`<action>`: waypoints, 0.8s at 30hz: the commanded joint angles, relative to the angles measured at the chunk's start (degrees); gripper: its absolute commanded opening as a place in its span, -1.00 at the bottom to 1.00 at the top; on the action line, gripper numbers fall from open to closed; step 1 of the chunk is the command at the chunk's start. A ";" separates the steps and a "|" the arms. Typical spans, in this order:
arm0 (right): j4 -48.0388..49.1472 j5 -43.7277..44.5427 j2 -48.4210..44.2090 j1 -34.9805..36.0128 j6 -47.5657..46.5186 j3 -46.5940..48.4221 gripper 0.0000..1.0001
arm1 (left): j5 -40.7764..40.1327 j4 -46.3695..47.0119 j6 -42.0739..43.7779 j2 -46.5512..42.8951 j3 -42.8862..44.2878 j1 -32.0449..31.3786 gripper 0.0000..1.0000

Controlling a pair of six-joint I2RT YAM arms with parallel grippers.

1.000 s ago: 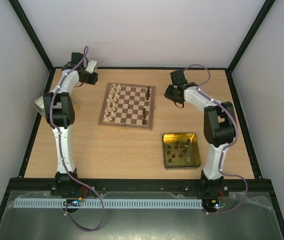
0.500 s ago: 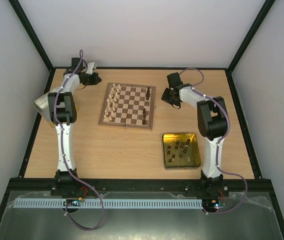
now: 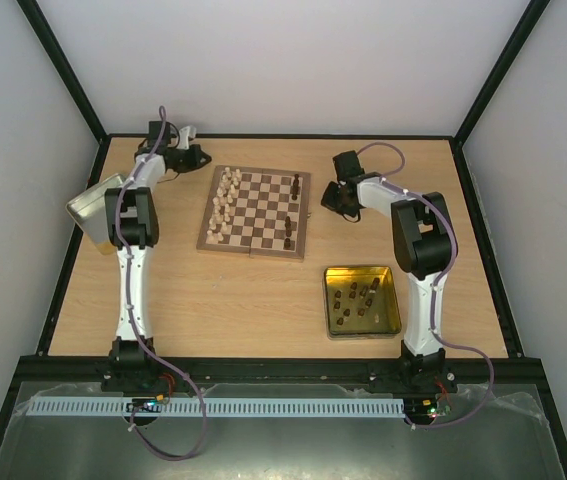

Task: Set up the chess pieces on the board
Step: Move the chessboard to the center of the board.

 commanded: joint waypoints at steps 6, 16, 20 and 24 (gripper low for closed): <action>1.59 -3.76 2.60 0.24 -0.04 -1.35 -0.96 | 1.24 1.23 -4.09 1.87 4.24 -1.92 -0.94; 0.75 -5.84 3.17 1.09 -0.91 -2.17 -0.96 | 3.33 -2.55 -5.21 3.21 4.08 -2.48 -0.96; 0.72 -6.15 2.80 1.14 -1.03 -2.79 -0.96 | 2.70 -2.83 -5.29 2.52 2.70 -2.13 -0.96; 0.80 -6.27 2.52 1.28 -0.98 -2.88 -0.96 | 2.52 -3.40 -5.27 2.47 2.46 -1.78 -0.96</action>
